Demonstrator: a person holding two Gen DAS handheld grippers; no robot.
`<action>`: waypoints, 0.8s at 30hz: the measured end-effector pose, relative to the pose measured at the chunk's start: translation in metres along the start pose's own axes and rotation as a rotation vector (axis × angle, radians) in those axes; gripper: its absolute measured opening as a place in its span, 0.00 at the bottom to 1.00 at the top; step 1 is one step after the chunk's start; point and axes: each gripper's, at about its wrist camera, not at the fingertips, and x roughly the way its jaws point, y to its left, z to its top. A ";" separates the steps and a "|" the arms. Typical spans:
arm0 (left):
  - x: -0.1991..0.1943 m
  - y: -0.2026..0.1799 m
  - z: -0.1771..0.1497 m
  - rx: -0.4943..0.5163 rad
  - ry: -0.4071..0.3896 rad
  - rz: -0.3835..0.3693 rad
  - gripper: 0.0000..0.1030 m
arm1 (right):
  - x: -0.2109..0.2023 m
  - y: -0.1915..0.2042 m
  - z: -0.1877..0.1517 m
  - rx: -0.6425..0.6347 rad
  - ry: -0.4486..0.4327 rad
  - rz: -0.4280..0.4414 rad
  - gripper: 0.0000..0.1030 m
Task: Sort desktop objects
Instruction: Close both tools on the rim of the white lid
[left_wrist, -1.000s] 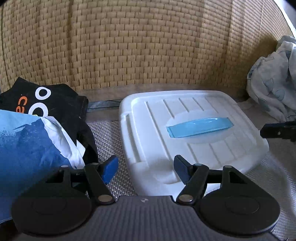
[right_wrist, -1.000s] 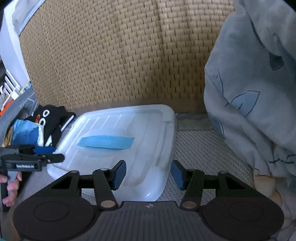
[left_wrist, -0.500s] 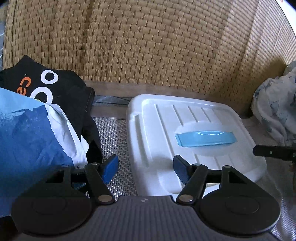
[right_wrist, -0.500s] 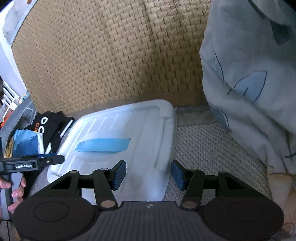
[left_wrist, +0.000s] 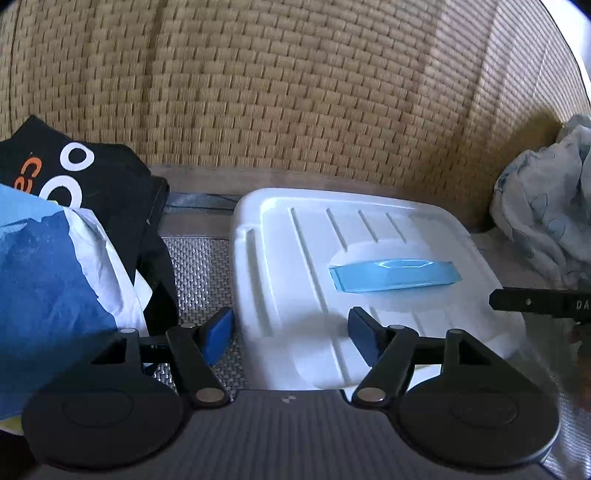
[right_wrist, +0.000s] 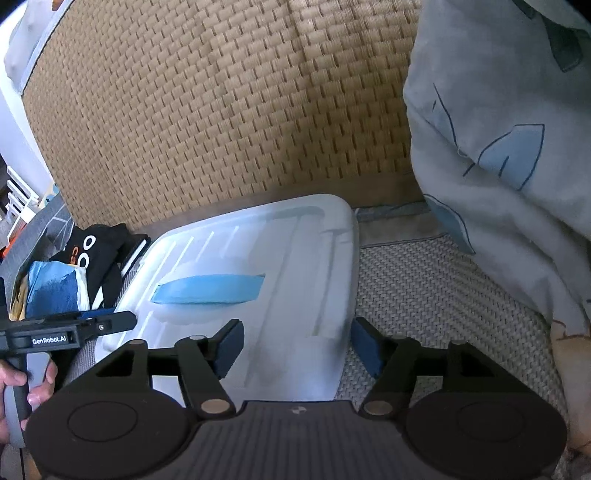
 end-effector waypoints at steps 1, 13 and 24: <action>0.000 0.002 0.000 -0.008 0.001 -0.007 0.67 | 0.000 -0.001 0.000 0.004 -0.001 0.007 0.67; -0.002 0.045 0.002 -0.294 -0.008 -0.167 0.66 | -0.003 -0.015 0.000 0.119 -0.021 0.080 0.67; 0.003 0.059 0.007 -0.328 0.062 -0.131 0.34 | -0.007 -0.026 0.000 0.184 0.010 0.136 0.62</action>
